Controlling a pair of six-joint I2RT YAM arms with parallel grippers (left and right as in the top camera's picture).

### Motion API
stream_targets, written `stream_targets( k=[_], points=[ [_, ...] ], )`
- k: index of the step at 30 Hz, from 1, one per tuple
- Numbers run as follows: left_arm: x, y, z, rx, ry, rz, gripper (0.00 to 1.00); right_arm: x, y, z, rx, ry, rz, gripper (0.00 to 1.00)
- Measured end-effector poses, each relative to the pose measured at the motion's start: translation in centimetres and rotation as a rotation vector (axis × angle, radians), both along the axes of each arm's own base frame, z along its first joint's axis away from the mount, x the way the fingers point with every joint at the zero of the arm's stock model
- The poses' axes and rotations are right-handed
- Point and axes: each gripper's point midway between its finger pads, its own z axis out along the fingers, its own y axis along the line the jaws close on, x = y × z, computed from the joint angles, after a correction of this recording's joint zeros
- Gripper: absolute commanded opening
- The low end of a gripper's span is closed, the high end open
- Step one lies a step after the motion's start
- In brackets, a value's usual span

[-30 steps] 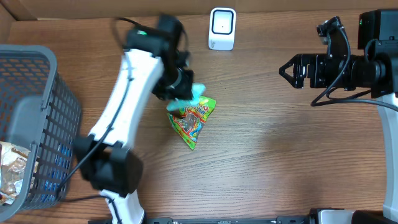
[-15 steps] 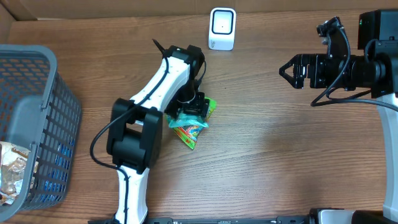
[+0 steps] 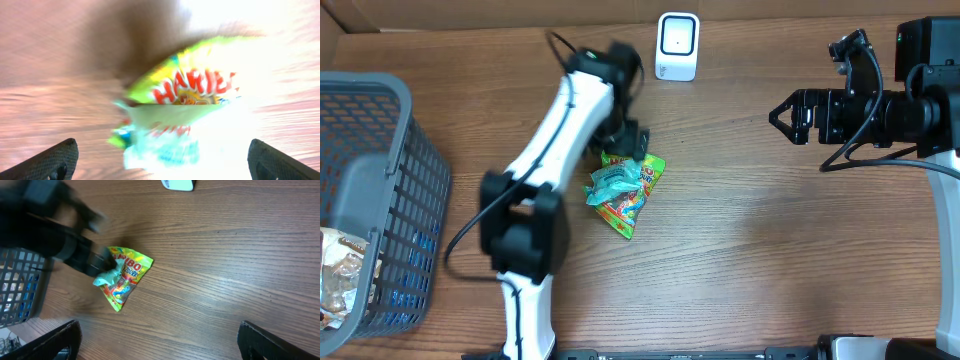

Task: Scan the item barcode
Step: 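Carry the wipes pack out and drop it onto the Haribo bag, then reach the left gripper into the basket and grasp the brown paper bag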

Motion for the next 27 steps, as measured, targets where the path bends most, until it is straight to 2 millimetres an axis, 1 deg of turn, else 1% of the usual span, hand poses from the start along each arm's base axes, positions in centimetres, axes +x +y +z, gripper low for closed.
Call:
stream_targets(
  k=[2,3,4,5,7,9,11,12,14,16,17,18,20,22,24,25,27],
  points=[
    [1.5,0.8,4.8,-0.039,-0.129,0.028,1.00,0.0,0.0,0.0,0.000,0.000,0.000,1.00],
    [1.9,1.3,7.3,-0.058,-0.192,0.042,1.00,0.0,0.0,0.0,0.000,0.000,0.001,1.00],
    [2.2,2.1,10.5,-0.079,-0.270,0.063,1.00,0.0,0.0,0.0,0.000,0.000,0.001,1.00],
    [2.1,2.9,12.9,-0.091,-0.325,0.079,1.00,0.0,0.0,0.0,0.000,0.001,0.000,1.00],
    [1.1,4.8,17.6,-0.112,-0.427,0.119,1.00,0.0,0.0,0.0,0.000,0.000,0.000,1.00],
    [-0.6,7.4,21.4,-0.117,-0.496,0.174,1.00,0.0,0.0,0.0,0.000,0.000,0.000,1.00],
    [-2.7,10.2,24.0,-0.113,-0.539,0.243,1.00,0.0,0.0,0.0,0.000,0.000,0.001,1.00],
    [-4.0,12.2,25.2,-0.102,-0.560,0.295,1.00,0.0,0.0,0.0,0.000,0.000,0.000,1.00],
    [-5.5,15.2,26.7,-0.086,-0.609,0.383,1.00,0.0,0.0,0.0,0.000,0.000,0.000,1.00],
    [-7.5,19.1,28.3,-0.049,-0.669,0.507,0.99,0.0,0.0,0.0,0.000,0.000,0.001,1.00],
    [-8.4,20.7,28.9,-0.033,-0.692,0.560,0.99,0.0,0.0,0.0,0.000,0.000,0.000,1.00],
    [-10.3,23.5,29.9,0.008,-0.730,0.662,0.99,0.0,0.0,0.0,0.000,0.000,0.000,1.00],
    [-12.7,26.4,30.7,0.050,-0.765,0.781,0.99,0.0,0.0,0.0,0.000,0.000,0.001,1.00],
    [-15.2,29.1,30.7,0.093,-0.771,0.913,0.99,0.0,0.0,0.0,0.000,0.000,0.000,1.00],
    [-17.3,31.6,29.9,0.134,-0.751,1.046,0.99,0.0,0.0,0.0,0.000,-0.001,0.001,1.00],
    [-17.8,32.6,29.4,0.144,-0.739,1.096,0.99,0.0,0.0,0.0,0.000,-0.001,0.001,1.00],
    [-18.2,34.8,27.7,0.155,-0.709,1.178,0.98,0.0,0.0,0.0,0.000,-0.001,0.000,1.00]
  ],
)
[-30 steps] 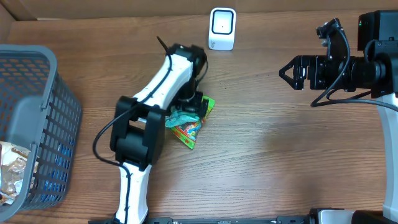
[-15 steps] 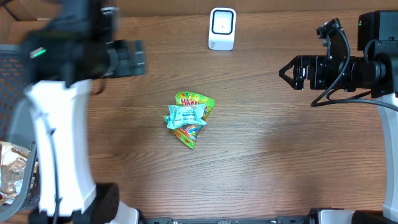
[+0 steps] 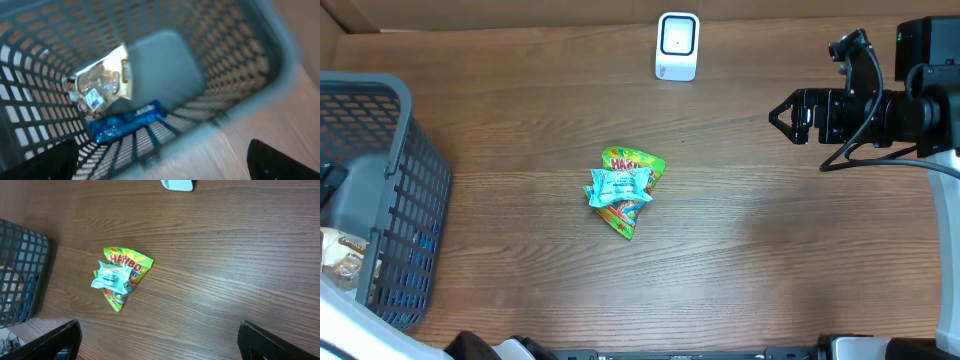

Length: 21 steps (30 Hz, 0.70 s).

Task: Scan the item barcode
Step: 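Reach the left gripper into the basket and grasp the brown paper bag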

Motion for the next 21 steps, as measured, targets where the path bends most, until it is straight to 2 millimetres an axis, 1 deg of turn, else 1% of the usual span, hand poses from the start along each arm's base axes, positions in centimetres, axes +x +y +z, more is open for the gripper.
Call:
stream_targets(
  k=[1,2,3,4,5,6,10,12,14,16,21],
  points=[
    [-0.1,1.1,-1.1,-0.020,0.010,0.034,0.99,0.0,0.0,0.0,0.000,-0.001,0.000,1.00],
    [-0.2,2.7,-3.5,-0.070,0.043,0.083,0.99,0.0,0.0,0.0,0.000,-0.002,0.000,1.00],
    [-0.1,3.7,-5.2,-0.101,0.063,0.110,0.98,0.0,0.0,0.0,0.000,-0.001,0.000,1.00],
    [-0.1,4.8,-7.9,-0.146,0.095,0.136,0.98,0.0,0.0,0.0,0.000,-0.002,0.001,1.00],
    [-0.3,5.0,-8.4,-0.158,0.104,0.145,0.98,0.0,0.0,0.0,0.000,-0.002,0.000,1.00],
    [-0.5,5.8,-11.2,-0.208,0.140,0.170,0.99,0.0,0.0,0.0,0.000,-0.002,0.000,1.00],
    [-0.5,7.2,-16.1,-0.255,0.174,0.211,1.00,0.2,0.0,0.1,0.000,-0.010,0.001,1.00],
    [-0.7,7.7,-18.3,-0.266,0.190,0.238,1.00,0.2,0.0,0.1,0.000,-0.011,0.002,1.00],
    [-0.8,8.2,-20.1,-0.268,0.199,0.260,1.00,0.2,0.0,0.1,-0.002,-0.014,0.005,1.00],
    [-0.8,8.9,-21.4,-0.258,0.198,0.280,1.00,0.2,0.0,0.1,-0.003,-0.015,0.007,1.00],
    [-0.5,10.5,-23.9,-0.221,0.209,0.301,1.00,0.2,0.0,0.1,-0.006,-0.018,0.012,1.00]
  ],
)
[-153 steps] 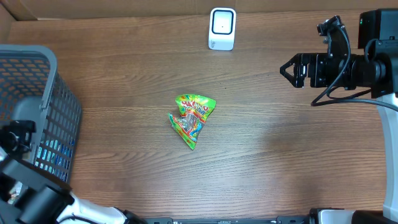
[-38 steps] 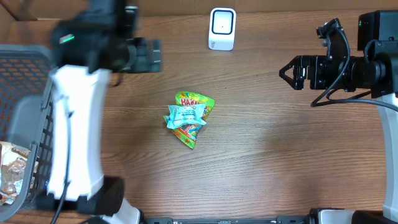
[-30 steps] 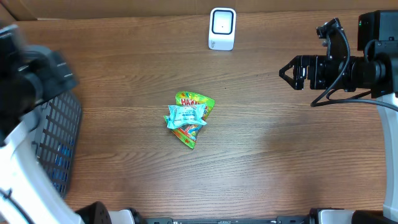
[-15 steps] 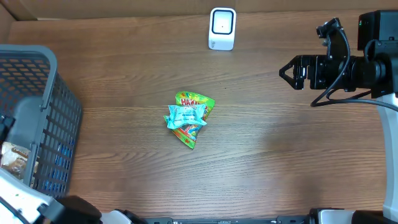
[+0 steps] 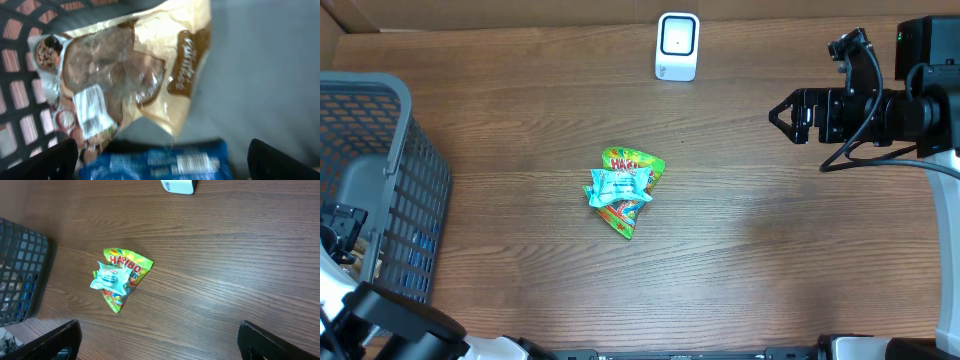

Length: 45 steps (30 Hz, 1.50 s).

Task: Scan the item barcode
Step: 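Reach the left gripper into the basket and grasp the brown paper bag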

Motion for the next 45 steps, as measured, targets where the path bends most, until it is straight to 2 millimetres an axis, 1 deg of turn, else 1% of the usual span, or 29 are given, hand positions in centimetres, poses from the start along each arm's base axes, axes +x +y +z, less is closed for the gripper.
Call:
stream_targets(
  k=[6,10,15,18,19,20,21,22,23,24,25,29,34,37,39,41,42,44,45],
  points=[
    [-0.8,1.0,-4.3,-0.032,0.107,0.017,1.00,0.0,0.0,0.0,-0.003,-0.003,0.005,1.00],
    [-1.7,1.2,-6.4,-0.062,0.181,0.028,1.00,0.0,0.0,0.0,-0.004,-0.004,0.006,1.00],
    [-2.3,1.5,-8.8,-0.087,0.245,0.031,1.00,0.0,0.0,0.0,-0.004,-0.004,0.006,1.00],
    [-2.8,1.8,-9.5,-0.086,0.284,0.034,0.99,0.0,0.0,0.0,-0.004,-0.004,0.006,1.00],
    [-2.9,1.8,-9.6,-0.085,0.292,0.035,0.94,0.0,0.0,0.0,-0.004,-0.004,0.006,1.00],
    [-2.9,1.9,-9.7,-0.083,0.300,0.035,0.87,0.0,0.0,0.0,-0.004,-0.004,0.006,1.00],
    [-3.0,2.0,-9.7,-0.081,0.309,0.034,0.68,0.0,0.0,0.0,-0.004,-0.004,0.006,1.00],
    [-3.2,2.1,-9.7,-0.076,0.318,0.034,0.43,0.0,0.0,0.0,-0.004,-0.003,0.006,1.00],
    [-3.4,2.3,-9.8,-0.069,0.335,0.035,0.31,0.0,0.0,0.0,-0.004,-0.004,0.007,1.00],
    [-3.6,2.7,-9.8,-0.058,0.353,0.033,0.16,0.0,0.0,0.0,-0.004,-0.003,0.007,1.00],
    [-3.7,2.8,-9.8,-0.054,0.359,0.034,0.04,0.0,0.0,0.0,-0.004,-0.003,0.007,1.00],
    [-3.7,3.3,-9.5,-0.033,0.370,0.036,0.04,-0.1,0.0,0.0,-0.005,-0.001,0.008,1.00],
    [-3.3,2.9,-9.5,-0.069,0.345,0.028,0.04,-0.1,0.0,-0.1,-0.005,0.001,0.008,1.00],
    [-2.3,2.1,-9.2,-0.150,0.289,0.014,0.04,-0.1,0.0,-0.1,-0.005,0.000,0.008,1.00],
    [-0.9,1.5,-8.6,-0.217,0.229,-0.005,0.04,-0.1,0.0,-0.1,-0.005,0.000,0.008,1.00],
    [1.0,1.3,-7.3,-0.263,0.162,-0.036,0.04,-0.1,0.0,-0.1,-0.005,0.000,0.008,1.00],
    [1.8,1.3,-6.4,-0.272,0.137,-0.053,0.04,-0.1,0.0,-0.1,-0.005,0.000,0.008,1.00],
    [3.6,1.7,-3.8,-0.263,0.083,-0.086,0.04,-0.1,0.0,-0.1,-0.005,0.000,0.008,1.00],
    [4.6,1.8,-2.1,-0.246,0.056,-0.106,0.04,-0.1,0.0,0.0,-0.005,-0.001,0.008,1.00]
  ],
)
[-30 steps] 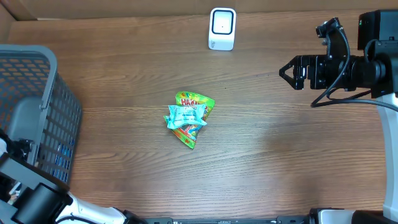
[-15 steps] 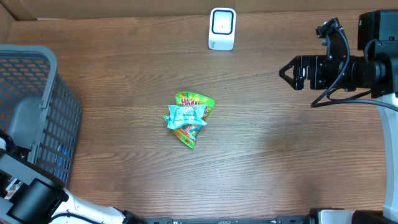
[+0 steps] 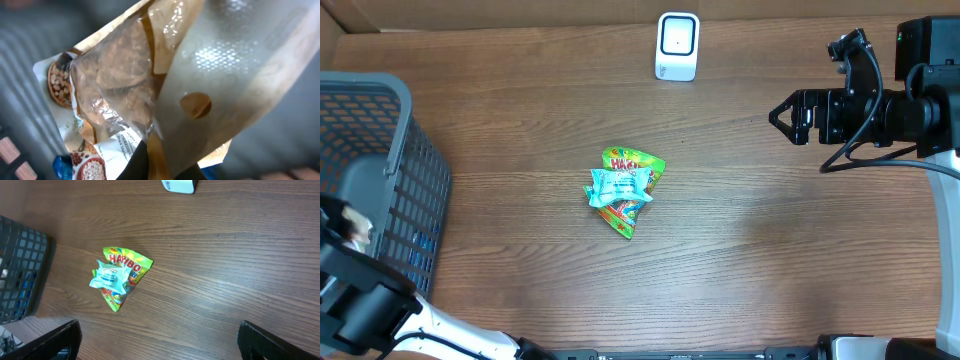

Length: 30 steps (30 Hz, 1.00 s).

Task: Scan the item barcode
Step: 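Reach the left gripper into the basket and grasp the brown paper bag, then place the brown paper bag left of the Haribo bag and release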

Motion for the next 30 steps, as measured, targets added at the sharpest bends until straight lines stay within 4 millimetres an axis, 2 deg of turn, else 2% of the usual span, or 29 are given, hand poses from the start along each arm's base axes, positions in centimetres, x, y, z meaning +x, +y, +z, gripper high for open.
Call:
stream_targets(
  k=[5,12,14,15,16,19,20,21,24,26,28,30],
  points=[
    [4.2,-0.7,7.5,0.091,-0.118,-0.104,0.04,0.0,0.0,0.0,0.000,-0.002,0.000,1.00],
    [9.3,-5.7,17.0,0.235,-0.269,-0.312,0.04,0.1,0.0,0.0,-0.001,-0.003,0.000,1.00],
    [10.5,-7.7,19.6,0.280,-0.318,-0.379,0.04,0.1,0.0,0.0,0.000,-0.003,0.000,1.00],
    [11.2,-9.8,21.9,0.322,-0.366,-0.436,0.04,0.1,0.0,0.0,0.000,-0.004,0.000,1.00],
    [11.7,-11.4,23.3,0.345,-0.399,-0.476,0.04,0.1,0.0,0.0,0.000,-0.003,0.000,1.00],
    [11.9,-16.8,27.1,0.395,-0.486,-0.603,0.04,0.1,0.0,0.0,0.000,-0.004,0.000,1.00],
    [11.9,-17.9,27.6,0.397,-0.498,-0.625,0.04,0.1,0.0,0.0,0.000,-0.004,0.000,1.00],
    [11.5,-21.1,28.9,0.400,-0.533,-0.694,0.04,0.1,0.0,0.0,0.000,-0.004,0.001,1.00],
    [11.4,-27.0,30.5,0.389,-0.595,-0.842,0.04,0.1,0.0,0.0,0.000,-0.004,0.000,1.00],
    [11.7,-30.4,30.4,0.362,-0.614,-0.936,0.04,0.1,0.0,0.0,0.000,-0.004,0.000,1.00],
    [12.0,-33.4,29.2,0.314,-0.595,-1.021,0.04,0.1,0.0,0.0,0.000,-0.004,0.000,1.00],
    [12.3,-36.3,26.8,0.247,-0.534,-1.106,0.04,0.1,0.0,0.0,0.000,-0.004,0.000,1.00]
  ],
)
